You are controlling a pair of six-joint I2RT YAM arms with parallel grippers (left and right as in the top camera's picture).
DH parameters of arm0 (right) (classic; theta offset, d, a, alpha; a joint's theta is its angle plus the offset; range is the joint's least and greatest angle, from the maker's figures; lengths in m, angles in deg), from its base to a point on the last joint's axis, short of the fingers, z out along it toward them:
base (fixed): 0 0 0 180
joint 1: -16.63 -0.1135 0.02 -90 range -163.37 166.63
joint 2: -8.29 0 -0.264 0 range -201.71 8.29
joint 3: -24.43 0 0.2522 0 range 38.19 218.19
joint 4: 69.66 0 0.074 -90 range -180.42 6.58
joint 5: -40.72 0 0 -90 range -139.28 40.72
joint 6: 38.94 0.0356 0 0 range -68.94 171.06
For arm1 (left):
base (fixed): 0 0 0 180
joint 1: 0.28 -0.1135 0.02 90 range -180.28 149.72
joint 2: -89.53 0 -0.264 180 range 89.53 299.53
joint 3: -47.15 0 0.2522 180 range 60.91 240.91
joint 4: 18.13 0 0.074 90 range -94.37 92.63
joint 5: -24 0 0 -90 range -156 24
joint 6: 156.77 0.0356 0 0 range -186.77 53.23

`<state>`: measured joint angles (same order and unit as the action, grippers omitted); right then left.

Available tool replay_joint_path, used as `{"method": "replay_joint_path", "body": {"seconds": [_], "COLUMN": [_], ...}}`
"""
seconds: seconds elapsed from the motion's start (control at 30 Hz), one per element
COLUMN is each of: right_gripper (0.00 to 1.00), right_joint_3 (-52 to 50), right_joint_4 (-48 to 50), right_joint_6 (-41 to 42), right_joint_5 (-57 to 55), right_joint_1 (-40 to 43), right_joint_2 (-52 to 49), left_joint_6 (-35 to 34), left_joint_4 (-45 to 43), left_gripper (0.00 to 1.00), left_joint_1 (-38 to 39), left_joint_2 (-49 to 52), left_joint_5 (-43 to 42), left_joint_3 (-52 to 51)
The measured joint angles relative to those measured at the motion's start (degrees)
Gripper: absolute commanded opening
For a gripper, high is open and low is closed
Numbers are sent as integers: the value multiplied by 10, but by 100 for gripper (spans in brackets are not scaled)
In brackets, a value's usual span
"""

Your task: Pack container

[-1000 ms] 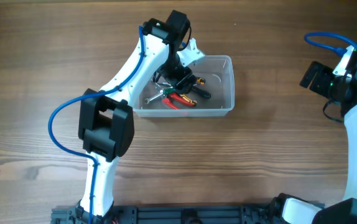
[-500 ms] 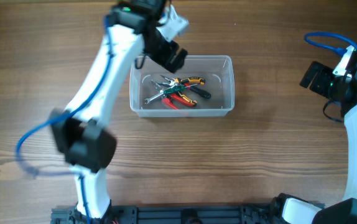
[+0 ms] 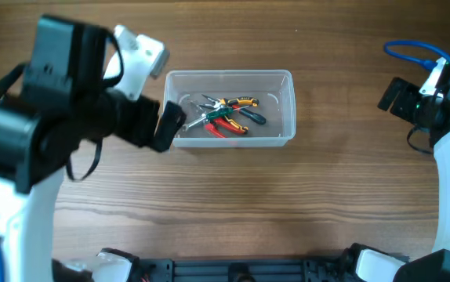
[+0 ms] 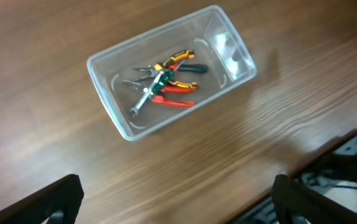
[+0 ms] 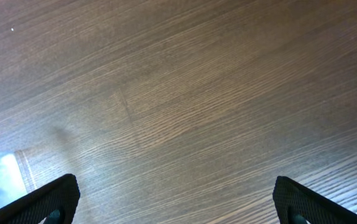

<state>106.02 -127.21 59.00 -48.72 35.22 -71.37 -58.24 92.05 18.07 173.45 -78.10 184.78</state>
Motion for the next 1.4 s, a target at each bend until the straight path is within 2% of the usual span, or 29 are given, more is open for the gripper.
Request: {"method": "replay_joint_path", "body": {"seconds": [0.17,0.33,0.43,0.5,0.63,0.7,0.87,1.1,1.2,1.4], "right_gripper": [100,100,100,100,100,100,100,100,100,100], "right_joint_3": [0,0,0,0,0,0,0,0,0,0], "right_joint_4": [0,0,0,0,0,0,0,0,0,0], "right_joint_6": [0,0,0,0,0,0,0,0,0,0], "right_joint_5": [0,0,0,0,-2,-2,-2,-2,-2,-2], "right_joint_1": [0,0,0,0,0,0,0,0,0,0], "right_joint_2": [0,0,0,0,0,0,0,0,0,0], "left_joint_6": [-35,-77,-118,-156,-217,-242,-278,-278,-248,-205], "left_joint_4": [-2,-12,-56,-115,-207,-216,-186,-202,-244,-414], "left_gripper": [100,100,100,100,100,100,100,100,100,100], "left_joint_1": [0,0,0,0,0,0,0,0,0,0], "left_joint_2": [-69,-208,-300,-379,-485,-513,-531,-531,-532,-531], "left_joint_5": [-11,-15,-15,-15,-8,-5,3,21,25,49], "left_joint_3": [-78,-243,-343,-414,-498,-521,-536,-544,-570,-691]}}
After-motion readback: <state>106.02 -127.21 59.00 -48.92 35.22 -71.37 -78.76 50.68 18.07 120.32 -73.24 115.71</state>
